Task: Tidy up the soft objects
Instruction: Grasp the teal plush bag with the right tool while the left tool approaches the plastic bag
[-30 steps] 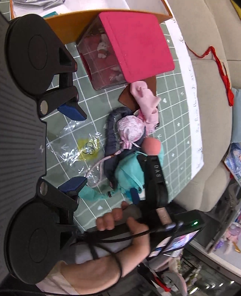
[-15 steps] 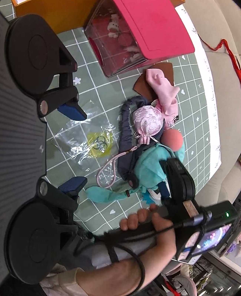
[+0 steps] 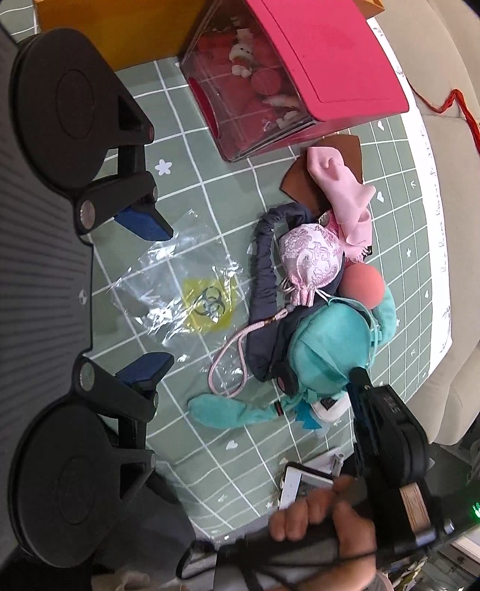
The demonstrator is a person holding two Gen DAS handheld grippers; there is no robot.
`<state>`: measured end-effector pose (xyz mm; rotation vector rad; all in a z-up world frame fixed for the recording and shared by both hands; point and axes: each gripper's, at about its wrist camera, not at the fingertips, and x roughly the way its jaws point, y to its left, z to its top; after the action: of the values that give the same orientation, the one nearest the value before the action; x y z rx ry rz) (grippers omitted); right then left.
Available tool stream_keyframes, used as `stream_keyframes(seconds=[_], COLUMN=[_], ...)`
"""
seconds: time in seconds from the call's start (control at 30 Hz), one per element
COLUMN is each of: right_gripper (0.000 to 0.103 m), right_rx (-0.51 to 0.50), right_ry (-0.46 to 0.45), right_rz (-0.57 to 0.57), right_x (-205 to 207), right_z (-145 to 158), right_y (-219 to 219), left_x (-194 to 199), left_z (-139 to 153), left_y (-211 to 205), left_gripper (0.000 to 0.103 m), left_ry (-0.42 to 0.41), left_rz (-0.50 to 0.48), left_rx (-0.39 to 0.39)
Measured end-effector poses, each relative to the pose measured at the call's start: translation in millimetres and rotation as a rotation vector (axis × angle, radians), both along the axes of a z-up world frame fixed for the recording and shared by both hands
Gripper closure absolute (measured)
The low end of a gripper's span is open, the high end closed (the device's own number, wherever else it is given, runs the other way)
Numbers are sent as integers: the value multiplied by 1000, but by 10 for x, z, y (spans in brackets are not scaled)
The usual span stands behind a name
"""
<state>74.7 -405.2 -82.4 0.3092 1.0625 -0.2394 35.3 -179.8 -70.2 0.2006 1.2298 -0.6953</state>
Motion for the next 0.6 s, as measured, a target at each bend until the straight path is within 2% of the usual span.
stream_keyframes(seconds=[0.13, 0.37, 0.43, 0.6], right_gripper=[100, 99, 99, 99], right_rx=[-36, -23, -15, 8], right_ry=[-3, -2, -3, -5], right_rz=[33, 14, 9, -6], right_x=[3, 15, 10, 0], right_z=[39, 17, 16, 8], right_y=[93, 74, 58, 28], left_x=[42, -59, -91, -137], left_z=[-92, -243, -303, -453], left_y=[-83, -391, -467, -598], left_gripper=[22, 21, 19, 15], left_ry=[-25, -129, -135, -190], left_rz=[-29, -283, -345, -425], left_rx=[17, 68, 75, 134])
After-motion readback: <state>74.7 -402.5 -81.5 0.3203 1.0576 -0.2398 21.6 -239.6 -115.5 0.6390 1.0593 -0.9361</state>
